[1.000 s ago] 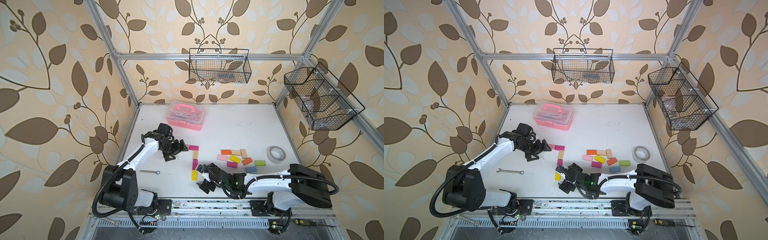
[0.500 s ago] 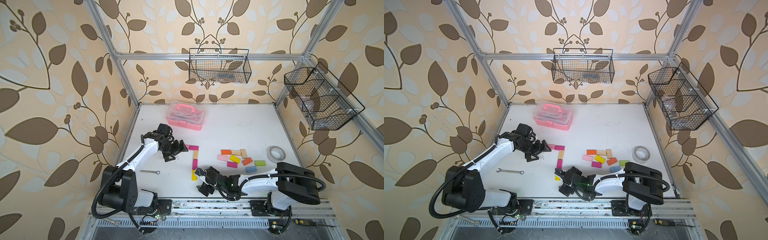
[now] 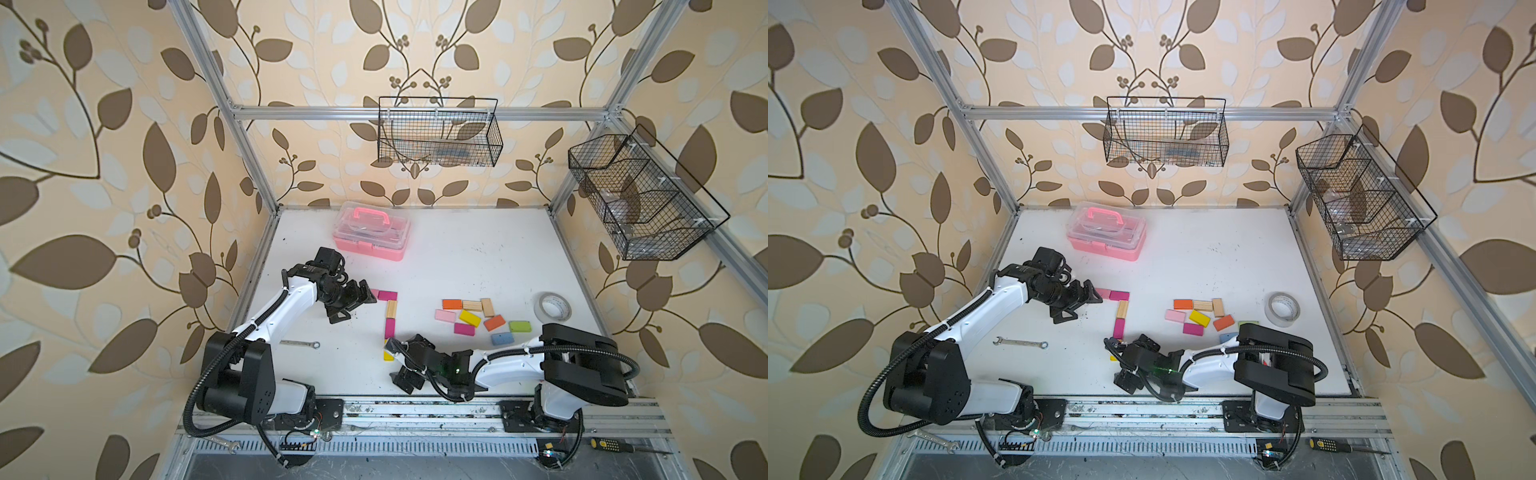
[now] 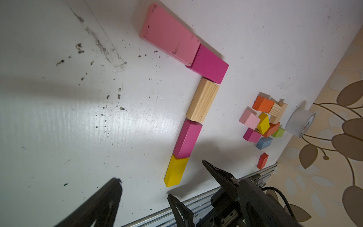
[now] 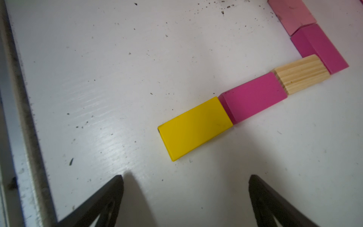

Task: Assemble the number 7 with building blocks
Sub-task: Assemble the building block at the center of the board.

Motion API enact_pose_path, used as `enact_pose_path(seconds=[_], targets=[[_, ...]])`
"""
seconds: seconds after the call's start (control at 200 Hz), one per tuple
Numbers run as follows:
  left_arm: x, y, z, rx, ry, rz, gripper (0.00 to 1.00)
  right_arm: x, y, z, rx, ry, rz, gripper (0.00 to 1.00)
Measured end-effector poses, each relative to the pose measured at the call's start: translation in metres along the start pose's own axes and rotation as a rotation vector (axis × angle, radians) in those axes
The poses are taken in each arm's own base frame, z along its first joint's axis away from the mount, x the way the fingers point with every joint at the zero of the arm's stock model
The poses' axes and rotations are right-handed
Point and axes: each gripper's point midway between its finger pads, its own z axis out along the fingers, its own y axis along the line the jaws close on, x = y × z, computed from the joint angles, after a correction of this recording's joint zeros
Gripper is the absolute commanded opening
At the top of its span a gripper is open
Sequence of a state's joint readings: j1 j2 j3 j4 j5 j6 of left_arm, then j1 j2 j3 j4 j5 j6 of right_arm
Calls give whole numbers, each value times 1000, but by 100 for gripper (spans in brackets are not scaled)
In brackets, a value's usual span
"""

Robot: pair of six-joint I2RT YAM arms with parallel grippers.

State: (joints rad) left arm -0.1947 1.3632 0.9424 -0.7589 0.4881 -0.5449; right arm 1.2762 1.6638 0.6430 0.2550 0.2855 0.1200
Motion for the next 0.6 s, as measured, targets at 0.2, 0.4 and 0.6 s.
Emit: enact_pose_path(seconds=[0.2,0.4,0.6], targets=[[0,0,0,0,0,0,96,-3,0,3,9,-1,14,100],[0,0,0,0,0,0,96,-3,-5,5,28,1,56,100],[0,0,0,0,0,0,96,-2,-17,8,57,4,109,100]])
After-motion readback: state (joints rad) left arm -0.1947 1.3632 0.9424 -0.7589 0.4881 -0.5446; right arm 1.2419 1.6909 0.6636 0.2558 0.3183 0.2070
